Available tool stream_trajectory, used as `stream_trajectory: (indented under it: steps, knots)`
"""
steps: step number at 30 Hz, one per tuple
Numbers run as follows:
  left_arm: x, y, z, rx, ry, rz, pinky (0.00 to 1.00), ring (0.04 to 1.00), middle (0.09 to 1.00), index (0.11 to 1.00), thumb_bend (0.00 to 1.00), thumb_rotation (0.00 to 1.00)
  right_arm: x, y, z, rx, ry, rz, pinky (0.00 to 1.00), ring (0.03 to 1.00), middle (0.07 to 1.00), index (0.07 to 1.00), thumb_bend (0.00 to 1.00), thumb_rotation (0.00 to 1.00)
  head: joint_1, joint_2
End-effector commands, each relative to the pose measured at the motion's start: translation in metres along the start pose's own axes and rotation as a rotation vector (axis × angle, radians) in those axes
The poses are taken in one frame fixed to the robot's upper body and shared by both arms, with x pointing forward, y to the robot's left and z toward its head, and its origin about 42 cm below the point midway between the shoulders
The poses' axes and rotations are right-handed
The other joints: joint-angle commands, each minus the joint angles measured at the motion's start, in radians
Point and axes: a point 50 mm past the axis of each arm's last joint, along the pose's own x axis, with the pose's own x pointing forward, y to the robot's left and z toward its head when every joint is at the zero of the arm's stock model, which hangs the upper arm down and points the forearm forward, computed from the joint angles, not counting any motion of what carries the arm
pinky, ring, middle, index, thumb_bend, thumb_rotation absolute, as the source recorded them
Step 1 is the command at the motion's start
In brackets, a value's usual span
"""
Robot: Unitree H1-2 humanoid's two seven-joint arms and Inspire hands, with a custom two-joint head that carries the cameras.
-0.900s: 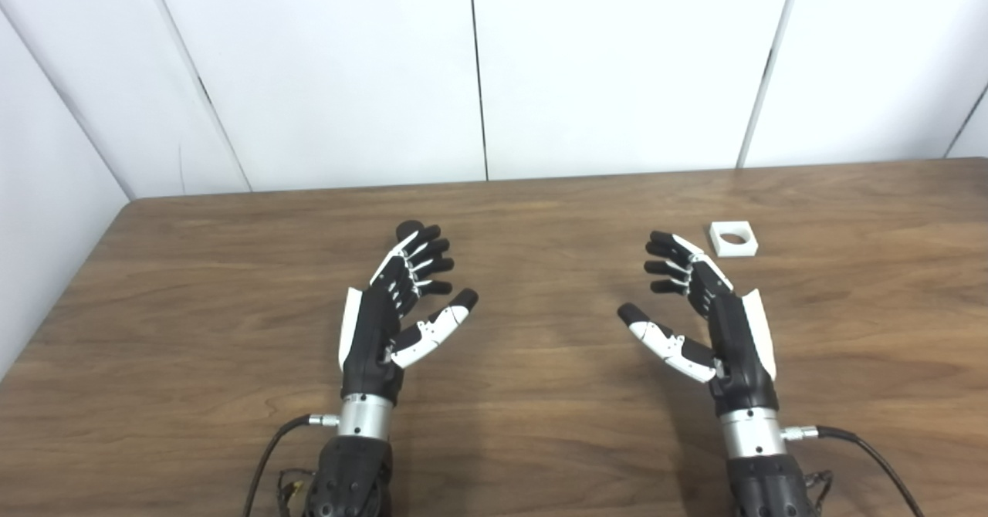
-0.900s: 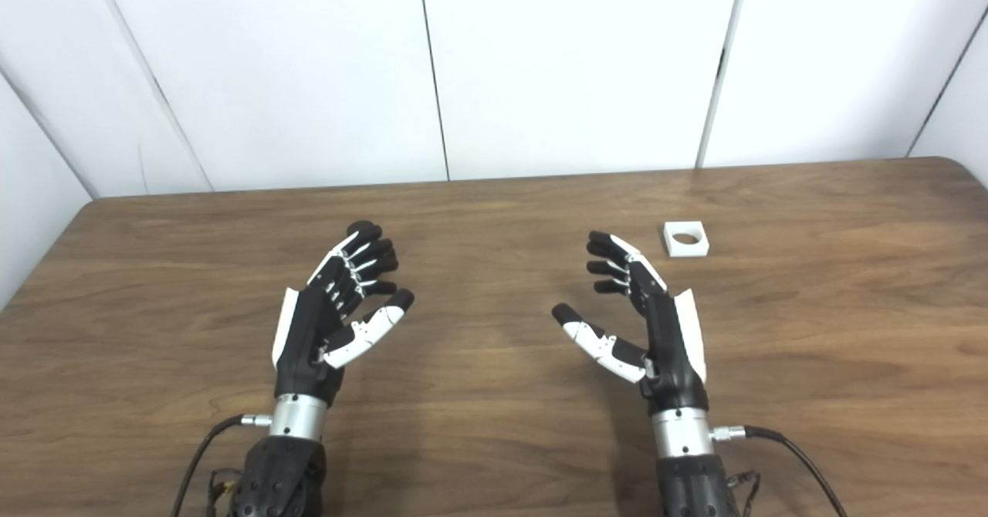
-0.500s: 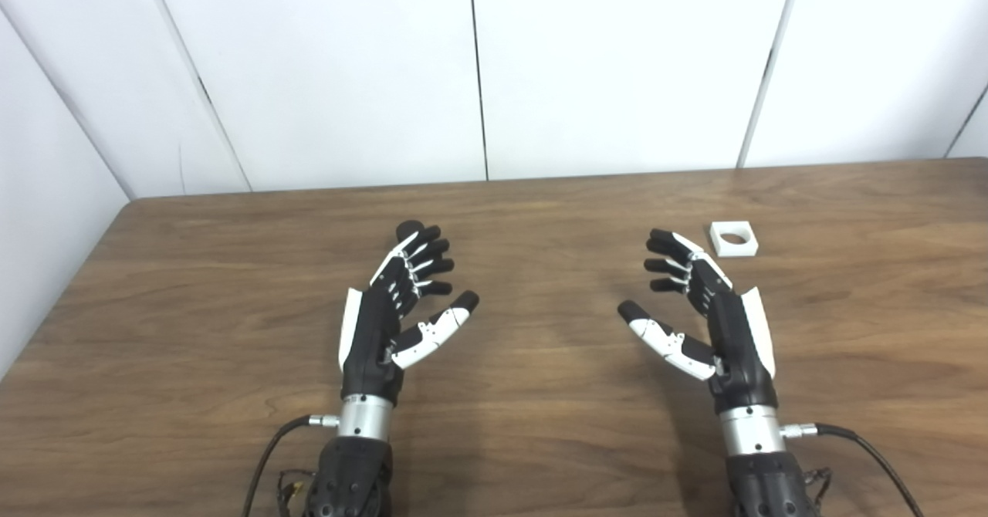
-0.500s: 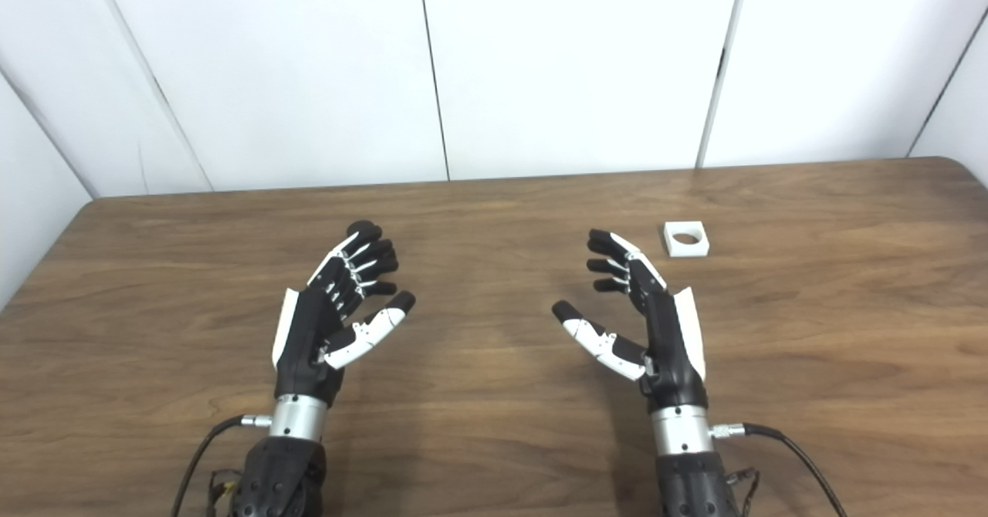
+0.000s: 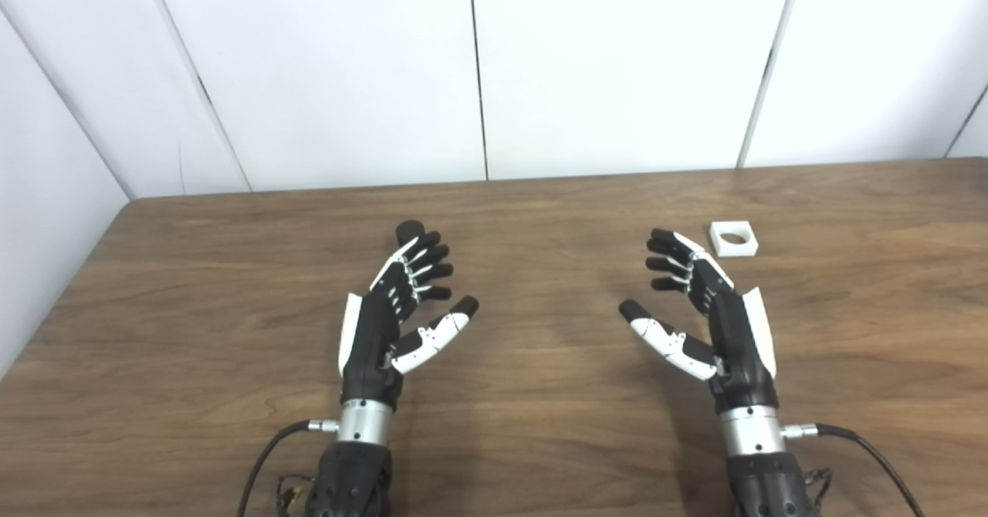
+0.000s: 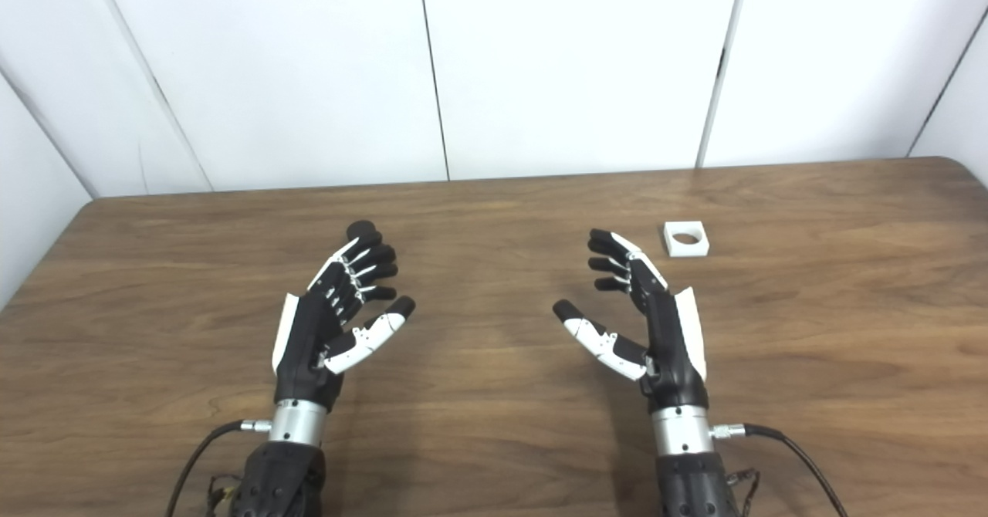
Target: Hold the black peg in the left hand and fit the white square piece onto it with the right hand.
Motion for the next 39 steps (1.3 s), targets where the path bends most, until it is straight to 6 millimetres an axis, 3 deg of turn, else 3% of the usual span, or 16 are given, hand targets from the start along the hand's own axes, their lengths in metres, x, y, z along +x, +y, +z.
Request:
stream_trajectory:
  steps: [1,8,13,18,24,29,33,39]
  knots:
    - [0.009,0.006,0.019,0.093,-0.101,0.057,0.56,0.701,0.759,0.774,0.64,0.13,-0.019,0.005,-0.017,0.015,0.064,-0.002,0.65,0.744,0.793,0.802,0.57,0.32,0.004,0.0]
    - [0.01,0.015,0.023,0.361,-0.121,0.194,0.5,0.641,0.706,0.72,0.69,0.11,-0.019,0.004,-0.018,0.018,0.061,-0.001,0.65,0.745,0.796,0.802,0.57,0.31,0.012,0.0]
    - [0.013,0.024,0.029,0.484,-0.132,0.232,0.67,0.741,0.764,0.736,0.68,0.13,-0.018,0.004,-0.019,0.014,0.062,0.0,0.65,0.74,0.793,0.801,0.57,0.31,0.017,-0.002]
    - [0.019,0.036,0.032,0.513,-0.147,0.253,0.71,0.786,0.792,0.739,0.69,0.13,-0.017,0.003,-0.018,0.01,0.059,0.0,0.66,0.741,0.792,0.799,0.57,0.3,0.018,-0.003]
    - [0.029,0.048,0.033,0.596,-0.069,0.298,0.72,0.872,0.89,0.759,0.71,0.21,-0.016,0.001,-0.018,0.01,0.062,0.002,0.66,0.739,0.792,0.802,0.56,0.3,0.021,-0.005]
    - [0.041,0.056,0.027,0.704,-0.008,0.339,0.78,0.969,0.979,0.768,0.76,0.24,-0.015,0.001,-0.019,0.016,0.06,0.001,0.66,0.738,0.791,0.8,0.57,0.31,0.02,-0.006]
    - [0.052,0.061,0.017,0.787,0.05,0.382,0.97,0.999,0.999,0.761,0.79,0.27,-0.015,0.0,-0.019,0.009,0.063,0.002,0.66,0.739,0.792,0.802,0.57,0.31,0.019,-0.004]
    - [0.067,0.065,0.002,0.838,0.115,0.395,1.0,1.0,1.0,0.754,0.83,0.3,-0.014,-0.001,-0.017,0.004,0.069,0.0,0.66,0.739,0.794,0.801,0.57,0.32,0.019,-0.003]
